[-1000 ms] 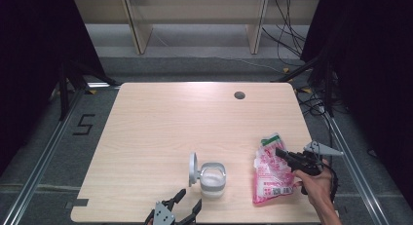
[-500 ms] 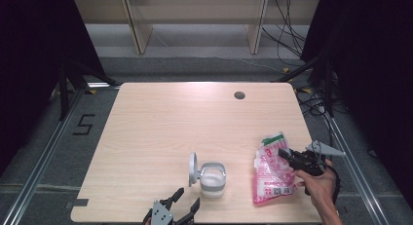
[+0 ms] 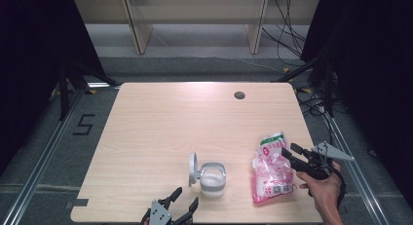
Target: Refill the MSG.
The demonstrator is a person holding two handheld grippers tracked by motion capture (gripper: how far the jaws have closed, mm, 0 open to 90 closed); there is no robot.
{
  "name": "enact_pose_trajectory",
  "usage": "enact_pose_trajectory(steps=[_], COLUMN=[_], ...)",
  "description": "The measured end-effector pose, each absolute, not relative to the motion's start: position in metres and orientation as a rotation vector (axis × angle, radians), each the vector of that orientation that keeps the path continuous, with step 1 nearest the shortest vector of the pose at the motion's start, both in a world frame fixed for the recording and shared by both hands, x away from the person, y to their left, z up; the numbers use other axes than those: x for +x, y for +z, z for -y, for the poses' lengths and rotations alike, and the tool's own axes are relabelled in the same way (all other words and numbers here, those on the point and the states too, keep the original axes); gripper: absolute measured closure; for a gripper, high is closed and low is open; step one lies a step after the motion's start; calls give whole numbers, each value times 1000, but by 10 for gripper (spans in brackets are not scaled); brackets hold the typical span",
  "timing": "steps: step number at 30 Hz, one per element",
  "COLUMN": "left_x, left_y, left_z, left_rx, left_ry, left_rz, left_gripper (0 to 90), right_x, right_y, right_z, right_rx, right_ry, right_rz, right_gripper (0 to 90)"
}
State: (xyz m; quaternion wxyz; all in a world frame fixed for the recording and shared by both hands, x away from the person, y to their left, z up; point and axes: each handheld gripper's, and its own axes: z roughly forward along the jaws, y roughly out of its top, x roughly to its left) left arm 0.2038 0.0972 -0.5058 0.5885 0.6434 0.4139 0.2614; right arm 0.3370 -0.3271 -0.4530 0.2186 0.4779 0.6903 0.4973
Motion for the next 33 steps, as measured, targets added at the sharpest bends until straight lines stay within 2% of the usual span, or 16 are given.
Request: enact_pose_trajectory(steps=[8, 16, 26, 33], left_x=[205, 209, 211, 215], left_y=[-504, -500, -494, -487], left_z=[-102, -105, -110, -117], left_rx=[1511, 1495, 1513, 1528], left_ry=[614, 600, 590, 604], left_rz=[-959, -989, -1030, -1019], left_gripper=[376, 350, 266, 264], right_x=[325, 308, 295, 282], right_y=[-446, -443, -446, -446], right_z=[314, 299, 287, 281], right_rx=[1246, 1149, 1086, 1056], right_ry=[1393, 1397, 1424, 1419], right_rz=[-1923, -1964, -1982, -2017], right_gripper=[502, 427, 339, 345])
